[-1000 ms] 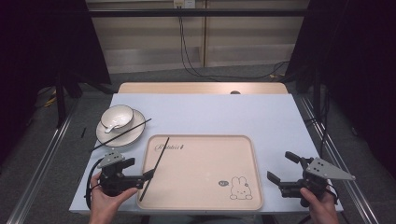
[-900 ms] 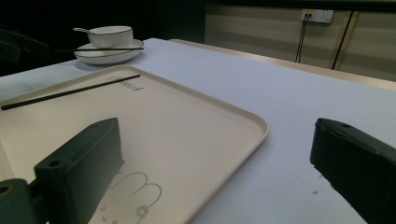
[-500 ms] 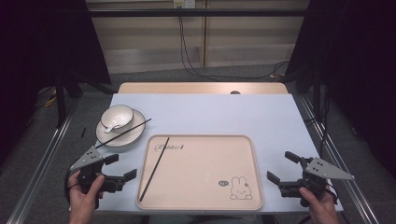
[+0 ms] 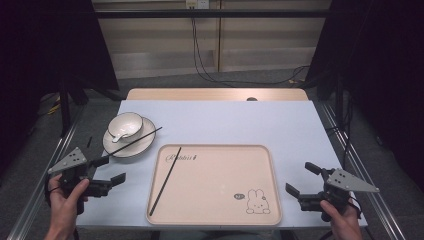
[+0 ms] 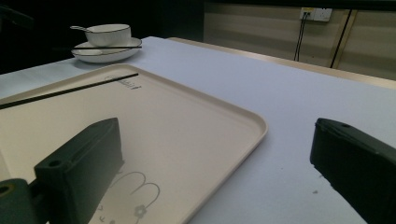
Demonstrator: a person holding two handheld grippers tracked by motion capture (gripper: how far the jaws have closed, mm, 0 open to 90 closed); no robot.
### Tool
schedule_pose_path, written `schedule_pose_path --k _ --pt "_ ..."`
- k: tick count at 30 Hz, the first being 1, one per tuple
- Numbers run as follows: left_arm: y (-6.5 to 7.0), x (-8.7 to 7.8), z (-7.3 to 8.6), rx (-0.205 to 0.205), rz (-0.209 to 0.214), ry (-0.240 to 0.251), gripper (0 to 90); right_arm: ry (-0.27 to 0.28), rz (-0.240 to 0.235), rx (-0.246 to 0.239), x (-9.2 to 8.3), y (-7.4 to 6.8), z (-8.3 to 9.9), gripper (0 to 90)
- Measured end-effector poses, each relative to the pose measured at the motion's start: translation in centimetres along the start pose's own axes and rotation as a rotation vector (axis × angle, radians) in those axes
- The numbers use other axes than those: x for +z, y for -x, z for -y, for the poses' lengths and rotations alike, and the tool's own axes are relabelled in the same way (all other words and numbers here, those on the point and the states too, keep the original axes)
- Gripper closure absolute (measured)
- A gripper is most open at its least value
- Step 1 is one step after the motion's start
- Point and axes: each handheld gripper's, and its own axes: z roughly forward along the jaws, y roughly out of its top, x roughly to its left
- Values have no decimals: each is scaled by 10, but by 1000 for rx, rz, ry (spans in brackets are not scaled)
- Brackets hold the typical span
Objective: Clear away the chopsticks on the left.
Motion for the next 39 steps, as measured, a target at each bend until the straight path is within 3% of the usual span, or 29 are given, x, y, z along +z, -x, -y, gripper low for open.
schedule_pose_path --k 2,6,10,13,17,20,23,24,28,39 --pt "-8 -2 0 12 14 -9 60 -2 0 3 0 0 0 22" --pt "-22 0 0 30 5 -39 62 -1 1 5 0 0 0 21" --pt "-35 2 -2 16 -15 -28 63 -8 -5 -1 1 0 0 21" --pt "-46 6 -4 12 6 -31 64 -8 -5 0 1 0 0 22" --pt "-58 14 -5 19 -6 -60 80 -8 -5 -1 0 0 0 21" --pt "-68 23 -7 -15 3 -69 85 -8 -6 0 0 0 0 22" --pt "-75 30 -7 14 0 -100 99 -7 -4 1 1 0 0 22" --pt "-77 34 -7 8 11 -103 99 -9 -6 -1 1 0 0 22" --pt "-86 42 -6 36 -14 -144 103 -6 -1 2 1 0 0 22" --pt "-104 54 -3 53 -41 -205 461 -8 -4 -1 0 0 0 22"
